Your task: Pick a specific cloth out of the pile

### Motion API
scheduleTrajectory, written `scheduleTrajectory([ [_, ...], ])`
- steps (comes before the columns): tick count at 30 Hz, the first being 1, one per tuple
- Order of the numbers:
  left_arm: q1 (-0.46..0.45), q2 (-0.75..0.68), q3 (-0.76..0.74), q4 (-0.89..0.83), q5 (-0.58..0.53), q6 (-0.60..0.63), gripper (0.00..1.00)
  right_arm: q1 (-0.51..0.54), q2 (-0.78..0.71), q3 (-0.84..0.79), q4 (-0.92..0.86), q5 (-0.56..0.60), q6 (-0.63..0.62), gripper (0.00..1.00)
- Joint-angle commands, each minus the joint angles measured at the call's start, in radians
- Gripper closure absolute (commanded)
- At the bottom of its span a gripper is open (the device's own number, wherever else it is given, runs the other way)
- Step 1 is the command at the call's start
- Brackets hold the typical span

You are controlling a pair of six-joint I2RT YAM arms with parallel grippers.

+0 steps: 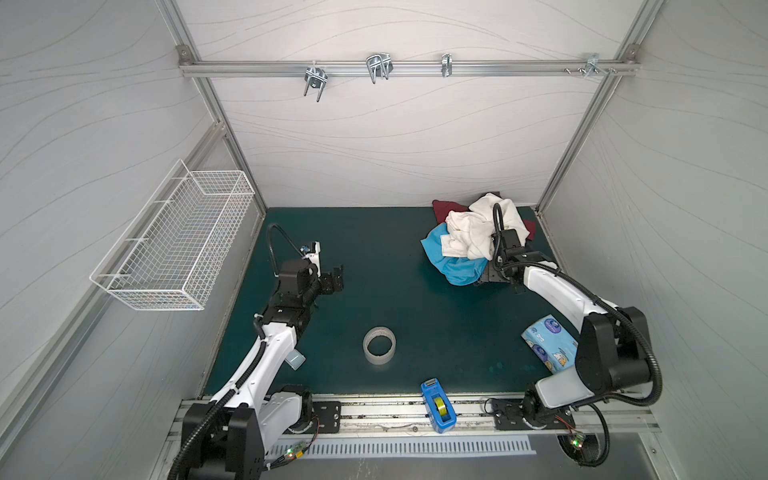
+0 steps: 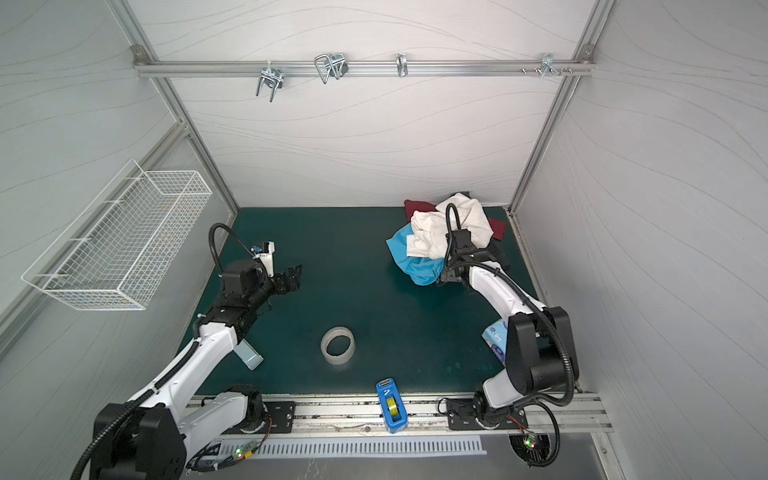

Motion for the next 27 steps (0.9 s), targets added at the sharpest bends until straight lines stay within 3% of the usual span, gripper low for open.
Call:
scheduleTrajectory([
  [1, -0.001, 0.042, 0.125, -0.153, 0.118, -0.048, 0.01, 0.041, -0.016, 0.028, -0.195, 0.07, 0.058, 0.01],
  [8, -0.002, 0.004, 0.102, -0.209, 0.305, -0.038, 0.03, 0.051, -0.212, -0.026, -0.206, -0.004, 0.104, 0.01],
  [12, -0.009, -0.061, 0.05, -0.145, 0.29, -0.058, 0.02, 0.051, -0.312, -0.038, -0.199, -0.066, 0.122, 0.01],
  [16, -0.01, -0.101, 0.026, -0.072, 0.402, -0.083, 0.02, 0.052, -0.371, -0.058, -0.155, -0.218, 0.123, 0.01],
  [19, -0.014, -0.107, 0.009, -0.025, 0.48, -0.094, 0.02, 0.068, -0.378, -0.077, -0.14, -0.294, 0.106, 0.06],
  [23, -0.027, -0.1, 0.024, -0.058, 0.488, -0.082, 0.02, 0.106, -0.358, -0.094, -0.152, -0.362, 0.111, 0.17],
  [27, -0.033, -0.094, 0.036, -0.057, 0.515, -0.083, 0.02, 0.196, -0.36, -0.135, -0.115, -0.312, 0.134, 0.21],
])
